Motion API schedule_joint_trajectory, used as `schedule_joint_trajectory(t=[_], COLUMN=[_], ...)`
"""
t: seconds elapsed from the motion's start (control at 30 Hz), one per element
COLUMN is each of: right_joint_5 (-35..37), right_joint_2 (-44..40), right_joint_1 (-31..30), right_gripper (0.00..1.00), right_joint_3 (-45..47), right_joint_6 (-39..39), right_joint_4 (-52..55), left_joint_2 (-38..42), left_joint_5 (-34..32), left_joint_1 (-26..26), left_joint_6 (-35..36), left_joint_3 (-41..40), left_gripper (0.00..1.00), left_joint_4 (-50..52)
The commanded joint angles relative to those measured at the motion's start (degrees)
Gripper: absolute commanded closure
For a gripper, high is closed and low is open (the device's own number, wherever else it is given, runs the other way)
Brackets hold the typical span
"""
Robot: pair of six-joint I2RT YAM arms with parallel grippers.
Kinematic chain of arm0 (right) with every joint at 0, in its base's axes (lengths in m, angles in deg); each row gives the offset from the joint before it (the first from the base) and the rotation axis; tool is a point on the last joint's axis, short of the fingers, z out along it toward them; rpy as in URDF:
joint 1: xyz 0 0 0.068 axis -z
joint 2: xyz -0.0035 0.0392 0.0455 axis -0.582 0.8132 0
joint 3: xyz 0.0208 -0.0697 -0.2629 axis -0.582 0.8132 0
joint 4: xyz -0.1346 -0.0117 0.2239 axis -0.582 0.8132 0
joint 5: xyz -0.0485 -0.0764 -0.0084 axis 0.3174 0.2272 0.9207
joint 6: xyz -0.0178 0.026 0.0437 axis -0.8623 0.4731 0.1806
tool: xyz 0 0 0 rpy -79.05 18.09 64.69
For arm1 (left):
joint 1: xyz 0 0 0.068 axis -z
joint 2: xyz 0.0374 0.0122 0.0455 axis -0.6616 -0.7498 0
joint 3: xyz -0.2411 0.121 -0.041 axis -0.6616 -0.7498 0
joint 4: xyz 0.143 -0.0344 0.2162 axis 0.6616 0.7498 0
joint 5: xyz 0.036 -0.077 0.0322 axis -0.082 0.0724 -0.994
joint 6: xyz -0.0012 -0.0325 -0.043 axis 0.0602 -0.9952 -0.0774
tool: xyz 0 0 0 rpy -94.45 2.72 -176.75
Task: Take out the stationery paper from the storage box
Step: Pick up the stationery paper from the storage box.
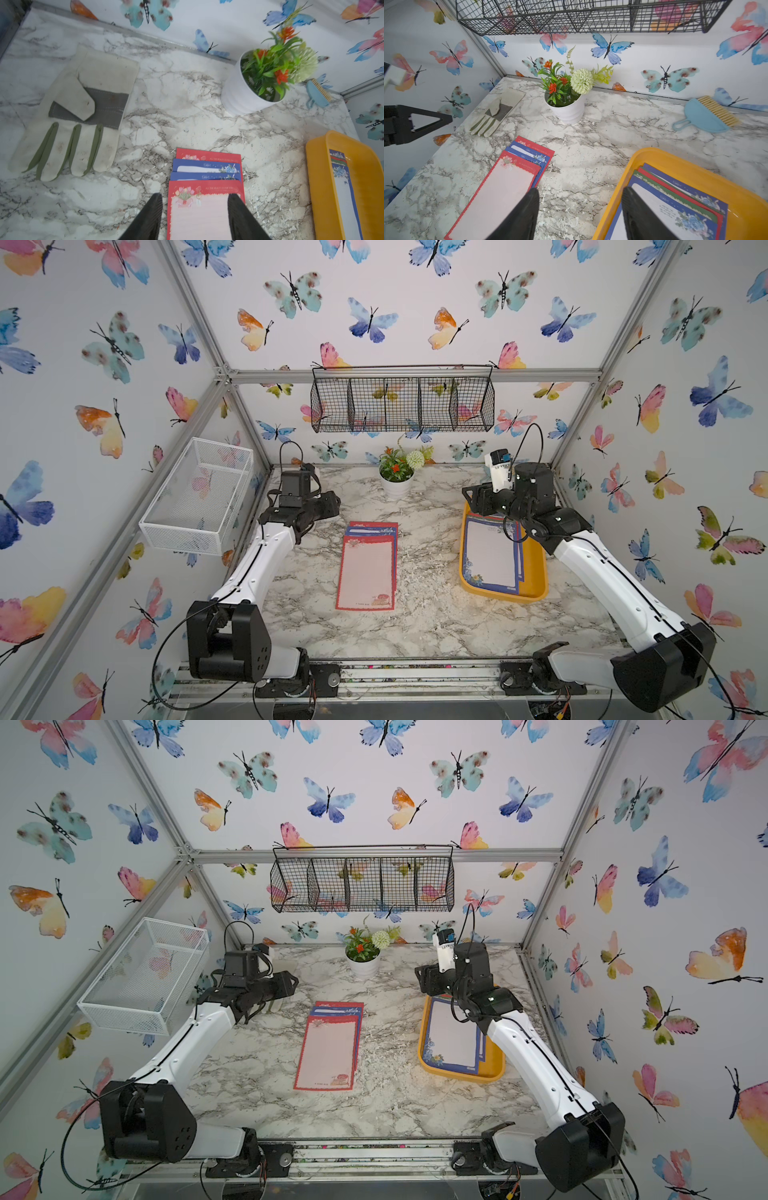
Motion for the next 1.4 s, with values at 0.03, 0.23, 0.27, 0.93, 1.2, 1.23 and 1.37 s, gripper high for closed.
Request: schedule_joint_trajectory(t=[0.03,0.23,0.27,0.93,1.2,1.23,1.37], right_joint_5=[8.21,12.69,12.72,6.62,3.06,2.10,0.81], right_joint_2=[1.46,1.52,1.52,0.87,0.77,0.85,0.82], right_joint_1=[-0.04,1.82,2.50,19.79,22.30,22.30,22.26], right_gripper=[0.33,0.33,0.33,0.35,0.35,0.35,0.39], right_joint_3=[-2.06,-1.37,-0.85,15.25,21.30,21.84,23.04], right_joint_6=[-2.15,-2.88,-2.70,3.65,6.34,6.55,6.63], right_joint_4=[5.50,7.01,7.01,-2.21,-6.17,-6.49,-5.84], left_joint_2=[-0.67,-5.95,-7.10,-28.63,-29.28,-28.77,-26.99], left_joint_5=[-6.35,-10.13,-10.32,3.44,9.35,9.36,11.14], left_joint_1=[6.82,16.71,18.24,33.49,35.96,36.45,36.93], left_joint_6=[1.58,4.19,4.30,-2.16,-3.06,-2.78,-2.11], left_joint_3=[4.85,11.21,12.15,19.67,15.21,14.38,10.93], left_gripper=[0.45,0.44,0.42,0.41,0.41,0.41,0.41], left_joint_4=[-4.89,-8.26,-9.01,-15.27,-16.82,-16.82,-17.96])
